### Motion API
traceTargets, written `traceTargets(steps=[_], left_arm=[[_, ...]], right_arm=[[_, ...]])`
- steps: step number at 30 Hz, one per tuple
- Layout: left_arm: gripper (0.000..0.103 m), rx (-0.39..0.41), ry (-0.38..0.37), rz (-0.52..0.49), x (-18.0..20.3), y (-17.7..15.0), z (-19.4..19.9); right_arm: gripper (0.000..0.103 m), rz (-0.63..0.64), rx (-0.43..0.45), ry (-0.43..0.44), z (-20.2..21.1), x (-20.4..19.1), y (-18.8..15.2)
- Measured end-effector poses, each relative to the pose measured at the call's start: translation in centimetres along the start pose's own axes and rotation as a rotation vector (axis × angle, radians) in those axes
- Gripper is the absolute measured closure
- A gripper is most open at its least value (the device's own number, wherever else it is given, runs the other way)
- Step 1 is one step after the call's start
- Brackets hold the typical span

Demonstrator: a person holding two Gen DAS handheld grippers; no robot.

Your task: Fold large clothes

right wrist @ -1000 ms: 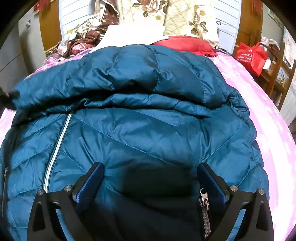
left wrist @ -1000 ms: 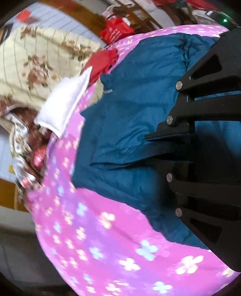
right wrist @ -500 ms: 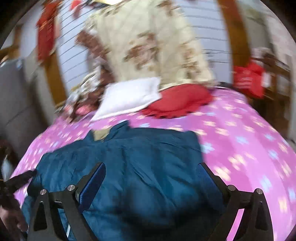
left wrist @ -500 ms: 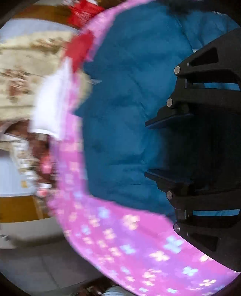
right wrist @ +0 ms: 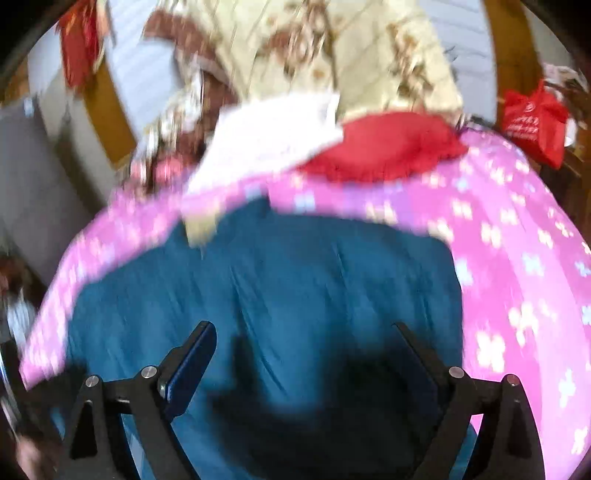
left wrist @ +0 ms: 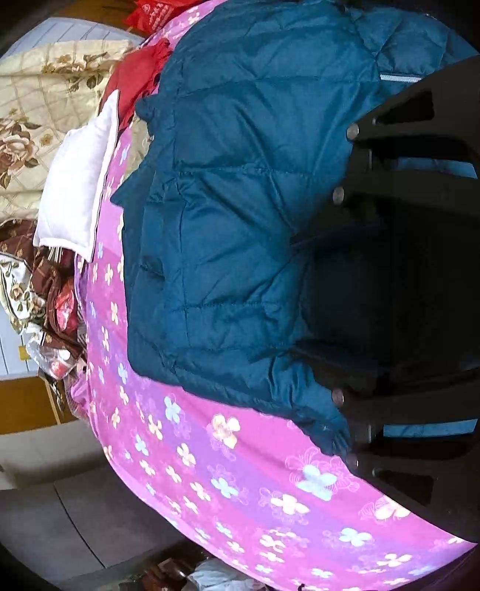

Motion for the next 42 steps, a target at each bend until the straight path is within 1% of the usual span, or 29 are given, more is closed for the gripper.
traceTargets(steps=[2,3,5,6,7,9,11,12,13,14,15,16,18,19,20,21,22,23,26,28,29,31,33,34,36,38,39,40,42], left_arm=[[0.045,-0.007,-0.011,0.017,-0.3,0.0,-0.2],[0.045,-0.009,-0.015,0.023,-0.4,0.0,-0.2],[0.042,-0.010,-0.022,0.028,-0.4,0.1,-0.2],[0.042,-0.012,-0.020,0.028,-0.4,0.1,-0.3],[0.042,-0.013,-0.021,0.029,-0.4,0.1,-0.3],[0.042,-0.017,-0.022,0.033,-0.4,0.1,-0.4],[0.042,-0.020,-0.025,0.039,-0.5,0.1,-0.3],[0.042,-0.021,-0.027,0.044,-0.6,0.1,-0.3],[0.042,-0.022,-0.028,0.047,-0.6,0.1,-0.2],[0.042,-0.023,-0.026,0.048,-0.6,0.1,-0.1],[0.042,-0.021,-0.024,0.047,-0.6,0.0,-0.1],[0.041,-0.020,-0.021,0.044,-0.6,0.0,0.0],[0.035,-0.015,-0.006,0.038,-0.5,-0.1,-0.1],[0.029,-0.008,0.002,0.039,-0.5,-0.1,-0.1],[0.020,-0.006,0.005,0.043,-0.6,-0.1,-0.2],[0.018,-0.007,0.014,0.052,-0.8,-0.1,-0.3],[0.017,-0.011,0.013,0.063,-1.0,-0.1,-0.5],[0.015,-0.016,0.004,0.077,-1.2,0.0,-0.6],[0.014,-0.019,-0.011,0.093,-1.4,-0.1,-0.8],[0.014,-0.018,-0.019,0.099,-1.5,0.0,-0.7],[0.014,-0.020,-0.025,0.105,-1.5,0.0,-0.6],[0.014,-0.016,-0.030,0.108,-1.5,0.0,-0.2],[0.014,-0.013,-0.029,0.112,-1.4,-0.2,0.1],[0.014,-0.007,-0.026,0.113,-1.4,-0.2,0.3],[0.014,-0.005,-0.016,0.104,-1.2,-0.3,0.2],[0.014,-0.007,-0.019,0.098,-1.1,-0.4,0.0],[0.014,-0.007,-0.020,0.097,-1.2,-0.4,0.0],[0.014,-0.007,-0.021,0.095,-1.3,-0.4,0.0],[0.014,-0.008,-0.025,0.098,-1.4,-0.5,0.1]], right_arm=[[0.010,0.016,-0.045,0.007,-1.9,-2.2,0.4],[0.010,0.040,-0.087,0.001,-3.3,-3.2,0.2],[0.003,0.132,-0.212,-0.090,-7.1,-4.9,-1.7],[0.003,0.174,-0.223,-0.128,-8.0,-5.5,-2.2],[0.002,0.195,-0.206,-0.151,-7.9,-5.9,-2.2],[0.002,0.189,-0.222,-0.172,-7.5,-6.1,-1.9],[0.004,0.179,-0.194,-0.197,-6.1,-6.1,-1.3],[0.004,0.178,-0.143,-0.196,-4.7,-6.7,-0.8],[0.004,0.176,-0.108,-0.175,-3.6,-7.0,-0.4],[0.004,0.169,-0.065,-0.128,-2.5,-7.9,0.0],[0.004,0.165,-0.050,-0.096,-2.1,-8.6,-0.1],[0.004,0.162,-0.052,-0.059,-1.9,-9.8,-0.4],[0.003,0.182,-0.099,-0.017,-3.0,-11.8,-1.7],[0.002,0.227,-0.159,-0.023,-4.6,-12.8,-3.0],[0.000,0.271,-0.207,-0.062,-6.3,-13.3,-4.4],[0.000,0.289,-0.189,-0.086,-6.8,-13.5,-5.2],[0.000,0.285,-0.134,-0.084,-6.7,-13.4,-5.7],[0.000,0.270,-0.124,-0.078,-6.8,-13.1,-5.8],[0.000,0.272,-0.165,-0.061,-6.7,-13.1,-5.6],[0.001,0.271,-0.195,-0.050,-5.8,-12.9,-5.0],[0.001,0.262,-0.179,-0.054,-5.0,-12.8,-4.7],[0.001,0.253,-0.093,-0.064,-2.1,-12.3,-4.3],[0.001,0.217,-0.023,-0.059,0.9,-10.9,-4.7],[0.001,0.198,-0.014,-0.050,1.6,-10.2,-5.2],[0.001,0.170,-0.036,-0.040,1.4,-8.9,-6.6],[0.000,0.179,-0.142,-0.055,-1.1,-8.0,-8.9],[0.000,0.194,-0.139,-0.060,-1.4,-7.9,-9.3],[0.000,0.212,-0.116,-0.067,-1.1,-8.1,-9.4],[0.000,0.212,-0.124,-0.076,-0.1,-8.3,-9.2]])
Point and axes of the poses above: each gripper's, at about its wrist camera, not at the fingertips, and z roughly against the way its jaws point, x to its right, y to its top, the point moved 4 cm from there along -z, roughly the way its jaws point, and after that the axes turned 7 degrees about -y, right-handed, at the moved point
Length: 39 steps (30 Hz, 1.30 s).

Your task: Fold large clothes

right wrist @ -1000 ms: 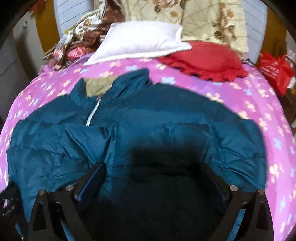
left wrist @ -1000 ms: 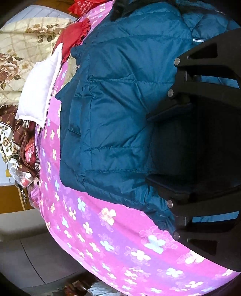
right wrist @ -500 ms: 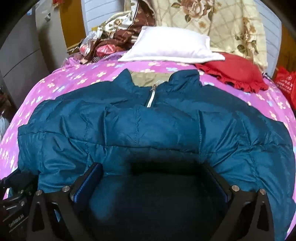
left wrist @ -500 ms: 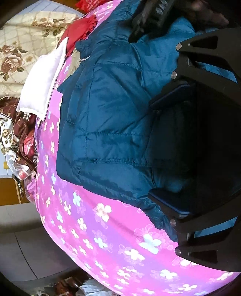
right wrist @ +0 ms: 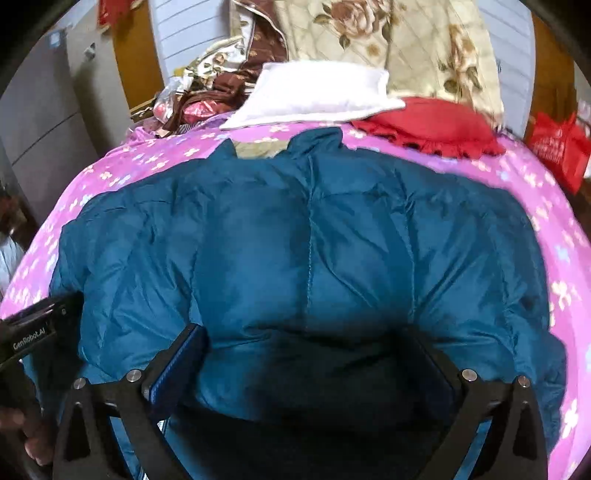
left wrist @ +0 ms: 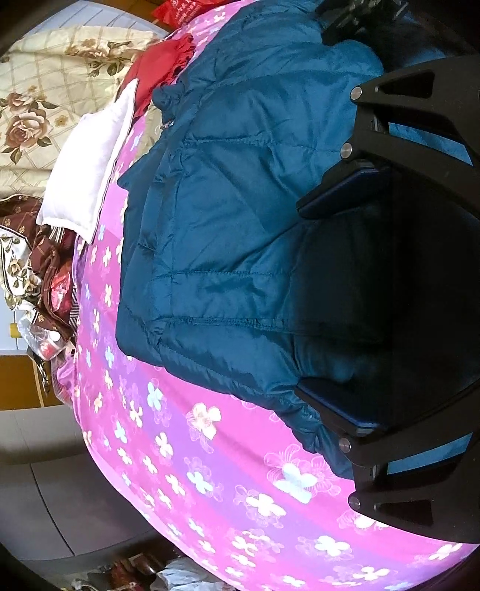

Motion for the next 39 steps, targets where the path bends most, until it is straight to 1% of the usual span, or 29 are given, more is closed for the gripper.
traceTargets(steps=[1,3,5,6,9,10,12,14,15,17,18,20,23,24,25,26,27,34,39], left_arm=[[0.014,-0.001,-0.003,0.001,-0.1,0.0,0.0],[0.014,0.001,-0.006,0.000,-0.2,0.0,0.1],[0.014,0.006,0.001,-0.002,-0.4,0.0,0.5],[0.014,0.010,0.005,-0.002,-0.6,0.0,0.7],[0.014,0.066,0.023,-0.003,-1.1,-0.2,2.8],[0.014,0.084,0.023,-0.010,-1.2,-0.3,3.6],[0.014,0.116,0.007,-0.034,-1.3,-1.0,5.4],[0.014,0.120,-0.004,-0.058,-1.3,-2.0,6.7],[0.014,0.109,-0.003,-0.069,-1.3,-2.5,7.1],[0.014,0.063,-0.019,-0.079,-1.5,-4.2,7.7],[0.014,0.043,-0.022,-0.084,-1.5,-5.1,8.0],[0.014,-0.001,-0.021,-0.108,-1.5,-7.7,8.5],[0.014,-0.046,-0.016,-0.163,-0.7,-11.1,8.3],[0.014,-0.047,-0.007,-0.170,-0.6,-11.8,7.9],[0.013,-0.027,-0.004,-0.170,-0.5,-12.6,7.6],[0.012,-0.005,-0.010,-0.159,-0.6,-12.8,7.6],[0.011,-0.003,-0.014,-0.151,-0.7,-12.8,7.6],[0.009,-0.017,-0.068,-0.096,-1.5,-12.7,7.4],[0.007,-0.025,-0.060,-0.092,-1.5,-12.5,7.3]], right_arm=[[0.001,-0.005,0.005,-0.009,0.8,0.3,0.0],[0.001,-0.012,0.044,-0.040,2.9,1.0,-0.4],[0.001,-0.002,0.074,-0.042,5.9,2.0,-1.9],[0.001,0.003,0.073,-0.040,7.1,2.4,-2.9],[0.001,0.027,0.023,-0.040,10.0,3.8,-7.1],[0.001,0.038,0.001,-0.048,10.9,4.4,-8.9],[0.001,0.044,-0.011,-0.055,12.2,5.0,-11.7],[0.001,0.042,-0.037,-0.033,12.6,5.8,-14.8],[0.001,0.035,-0.052,-0.028,12.3,6.2,-16.0],[0.000,0.005,-0.095,-0.018,11.0,7.2,-17.9],[0.000,-0.010,-0.094,-0.006,10.5,7.5,-18.5],[0.000,-0.039,-0.053,0.023,10.6,8.0,-19.0],[0.000,-0.038,-0.050,0.021,10.7,8.0,-19.2],[0.000,-0.035,-0.051,0.017,10.7,7.8,-19.2],[0.000,-0.029,-0.054,0.007,10.6,7.6,-19.1],[0.000,-0.023,-0.056,-0.001,10.5,7.5,-19.1],[0.000,-0.017,-0.058,-0.009,10.5,7.5,-19.0],[0.000,-0.003,-0.058,-0.035,10.3,7.2,-18.9],[0.000,-0.001,-0.056,-0.041,10.3,7.2,-18.9]])
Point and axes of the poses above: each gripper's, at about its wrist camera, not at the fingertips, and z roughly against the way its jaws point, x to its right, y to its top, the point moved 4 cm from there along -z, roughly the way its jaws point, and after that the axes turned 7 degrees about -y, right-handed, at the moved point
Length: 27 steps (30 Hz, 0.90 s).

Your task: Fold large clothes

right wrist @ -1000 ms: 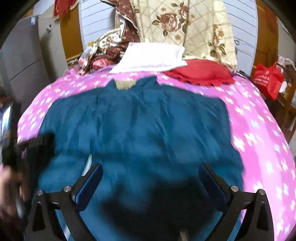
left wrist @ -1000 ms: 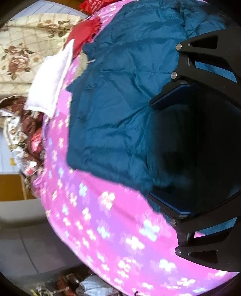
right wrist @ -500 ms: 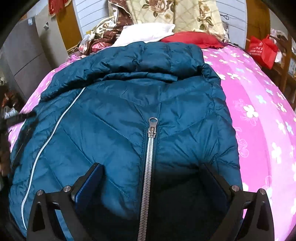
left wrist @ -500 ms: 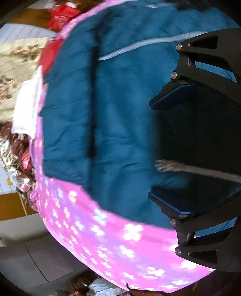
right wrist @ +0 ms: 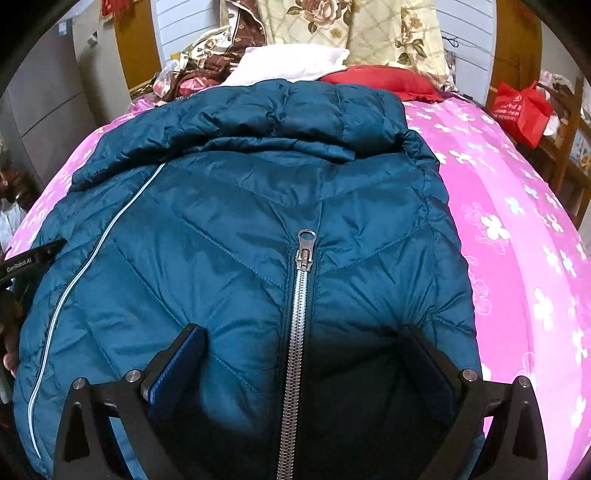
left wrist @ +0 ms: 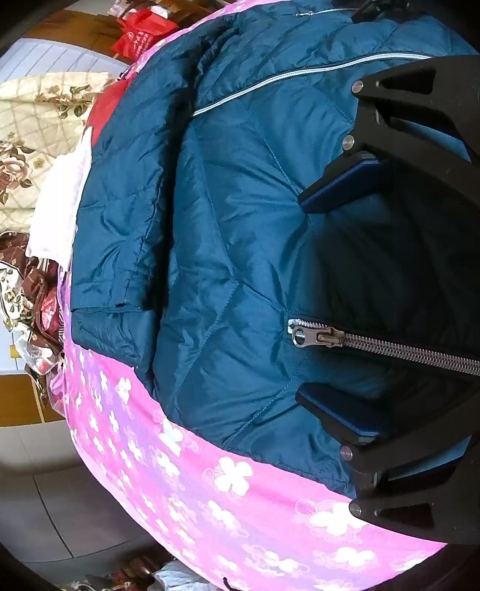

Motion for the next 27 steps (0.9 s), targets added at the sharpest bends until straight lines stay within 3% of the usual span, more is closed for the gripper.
traceTargets(steps=[15,18,20,23,25,27], left_arm=[[0.004,-0.013,0.007,0.001,-0.2,-0.1,-0.3],[0.004,-0.012,0.001,0.003,-0.2,-0.1,-0.2],[0.004,-0.012,-0.005,0.006,-0.3,-0.2,-0.1],[0.004,-0.013,0.001,0.004,-0.3,-0.2,-0.1],[0.004,-0.014,0.002,0.003,-0.3,-0.2,-0.1],[0.004,-0.015,-0.002,0.004,-0.2,-0.2,-0.1]], right_arm=[[0.000,0.003,-0.008,-0.007,0.2,0.0,0.1],[0.004,-0.081,0.091,0.055,4.0,2.6,-0.2],[0.004,-0.139,0.120,0.052,6.4,5.3,-1.6],[0.004,-0.242,0.072,0.118,7.8,8.9,-6.1],[0.004,-0.259,0.079,0.093,8.5,10.2,-8.9],[0.004,-0.283,0.055,0.131,8.4,11.0,-11.5]])
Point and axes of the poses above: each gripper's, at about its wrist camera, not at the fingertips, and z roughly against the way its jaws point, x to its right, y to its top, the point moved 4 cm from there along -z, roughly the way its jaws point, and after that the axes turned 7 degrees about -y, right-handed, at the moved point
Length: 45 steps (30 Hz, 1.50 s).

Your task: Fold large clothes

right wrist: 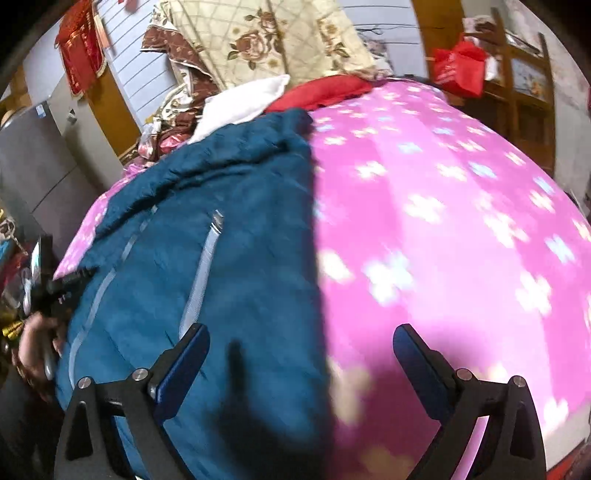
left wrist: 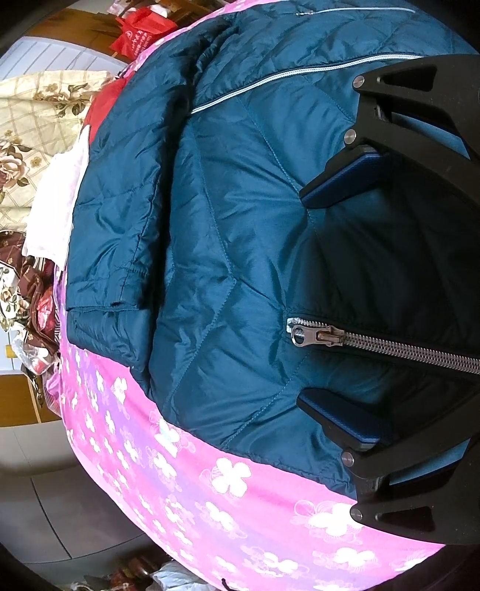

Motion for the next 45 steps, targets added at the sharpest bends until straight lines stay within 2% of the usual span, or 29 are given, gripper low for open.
traceTargets(steps=[2,4,7,10,13,15,18,21,24,25,29,30,33,35,38,42,45], left_arm=[[0.004,-0.025,-0.010,-0.006,-0.2,0.1,0.5],[0.004,-0.021,-0.031,0.005,-1.1,0.1,2.2],[0.004,0.020,-0.043,-0.012,-3.1,0.3,6.2],[0.004,0.066,-0.005,-0.058,-5.9,0.3,9.9],[0.004,0.075,0.032,-0.045,-10.8,-0.2,12.7],[0.004,0.058,0.058,-0.017,-13.3,-0.9,13.3],[0.004,0.028,0.068,0.046,-16.5,-3.0,13.7],[0.004,-0.001,-0.025,0.069,-16.5,-5.3,13.5],[0.004,-0.009,-0.123,0.047,-14.4,-7.1,12.9],[0.004,-0.027,-0.174,0.039,-13.5,-8.0,12.3],[0.004,-0.123,-0.272,0.060,-11.7,-10.1,10.4],[0.004,-0.093,-0.264,0.040,-11.3,-10.5,10.7],[0.004,-0.096,-0.323,-0.006,-10.3,-11.5,11.0],[0.004,-0.088,-0.427,-0.025,-9.4,-12.1,11.3],[0.004,-0.110,-0.534,-0.048,-8.2,-11.9,11.1],[0.004,-0.121,-0.595,-0.020,-7.4,-11.1,10.6],[0.005,-0.110,-0.568,-0.011,-7.0,-10.5,10.0]], right_arm=[[0.003,0.009,0.045,0.050,1.1,0.3,-1.3],[0.003,0.028,0.045,0.090,1.7,0.0,-2.1],[0.004,0.041,0.022,0.226,2.1,-1.4,-2.6],[0.003,0.055,-0.003,0.343,1.7,-2.9,-2.5],[0.003,0.020,-0.008,0.398,1.0,-3.1,-1.7],[0.003,-0.014,-0.010,0.431,0.5,-3.3,-1.4],[0.003,0.015,-0.002,0.410,0.3,-4.0,-1.2],[0.003,0.046,0.014,0.381,0.3,-4.4,-1.6],[0.003,0.077,0.026,0.354,0.1,-4.5,-1.8],[0.003,0.084,0.029,0.347,0.1,-4.6,-1.8],[0.002,0.081,0.034,0.331,-0.1,-4.6,-1.8],[0.002,0.082,0.035,0.330,-0.1,-4.6,-1.8],[0.001,0.094,0.043,0.322,-0.2,-4.6,-2.0],[0.001,0.102,0.047,0.316,0.0,-4.8,-2.1],[0.001,0.103,0.051,0.316,0.0,-4.8,-2.2],[0.001,0.078,0.058,0.342,0.1,-4.6,-2.3],[0.001,0.077,0.064,0.345,0.0,-4.7,-2.2]])
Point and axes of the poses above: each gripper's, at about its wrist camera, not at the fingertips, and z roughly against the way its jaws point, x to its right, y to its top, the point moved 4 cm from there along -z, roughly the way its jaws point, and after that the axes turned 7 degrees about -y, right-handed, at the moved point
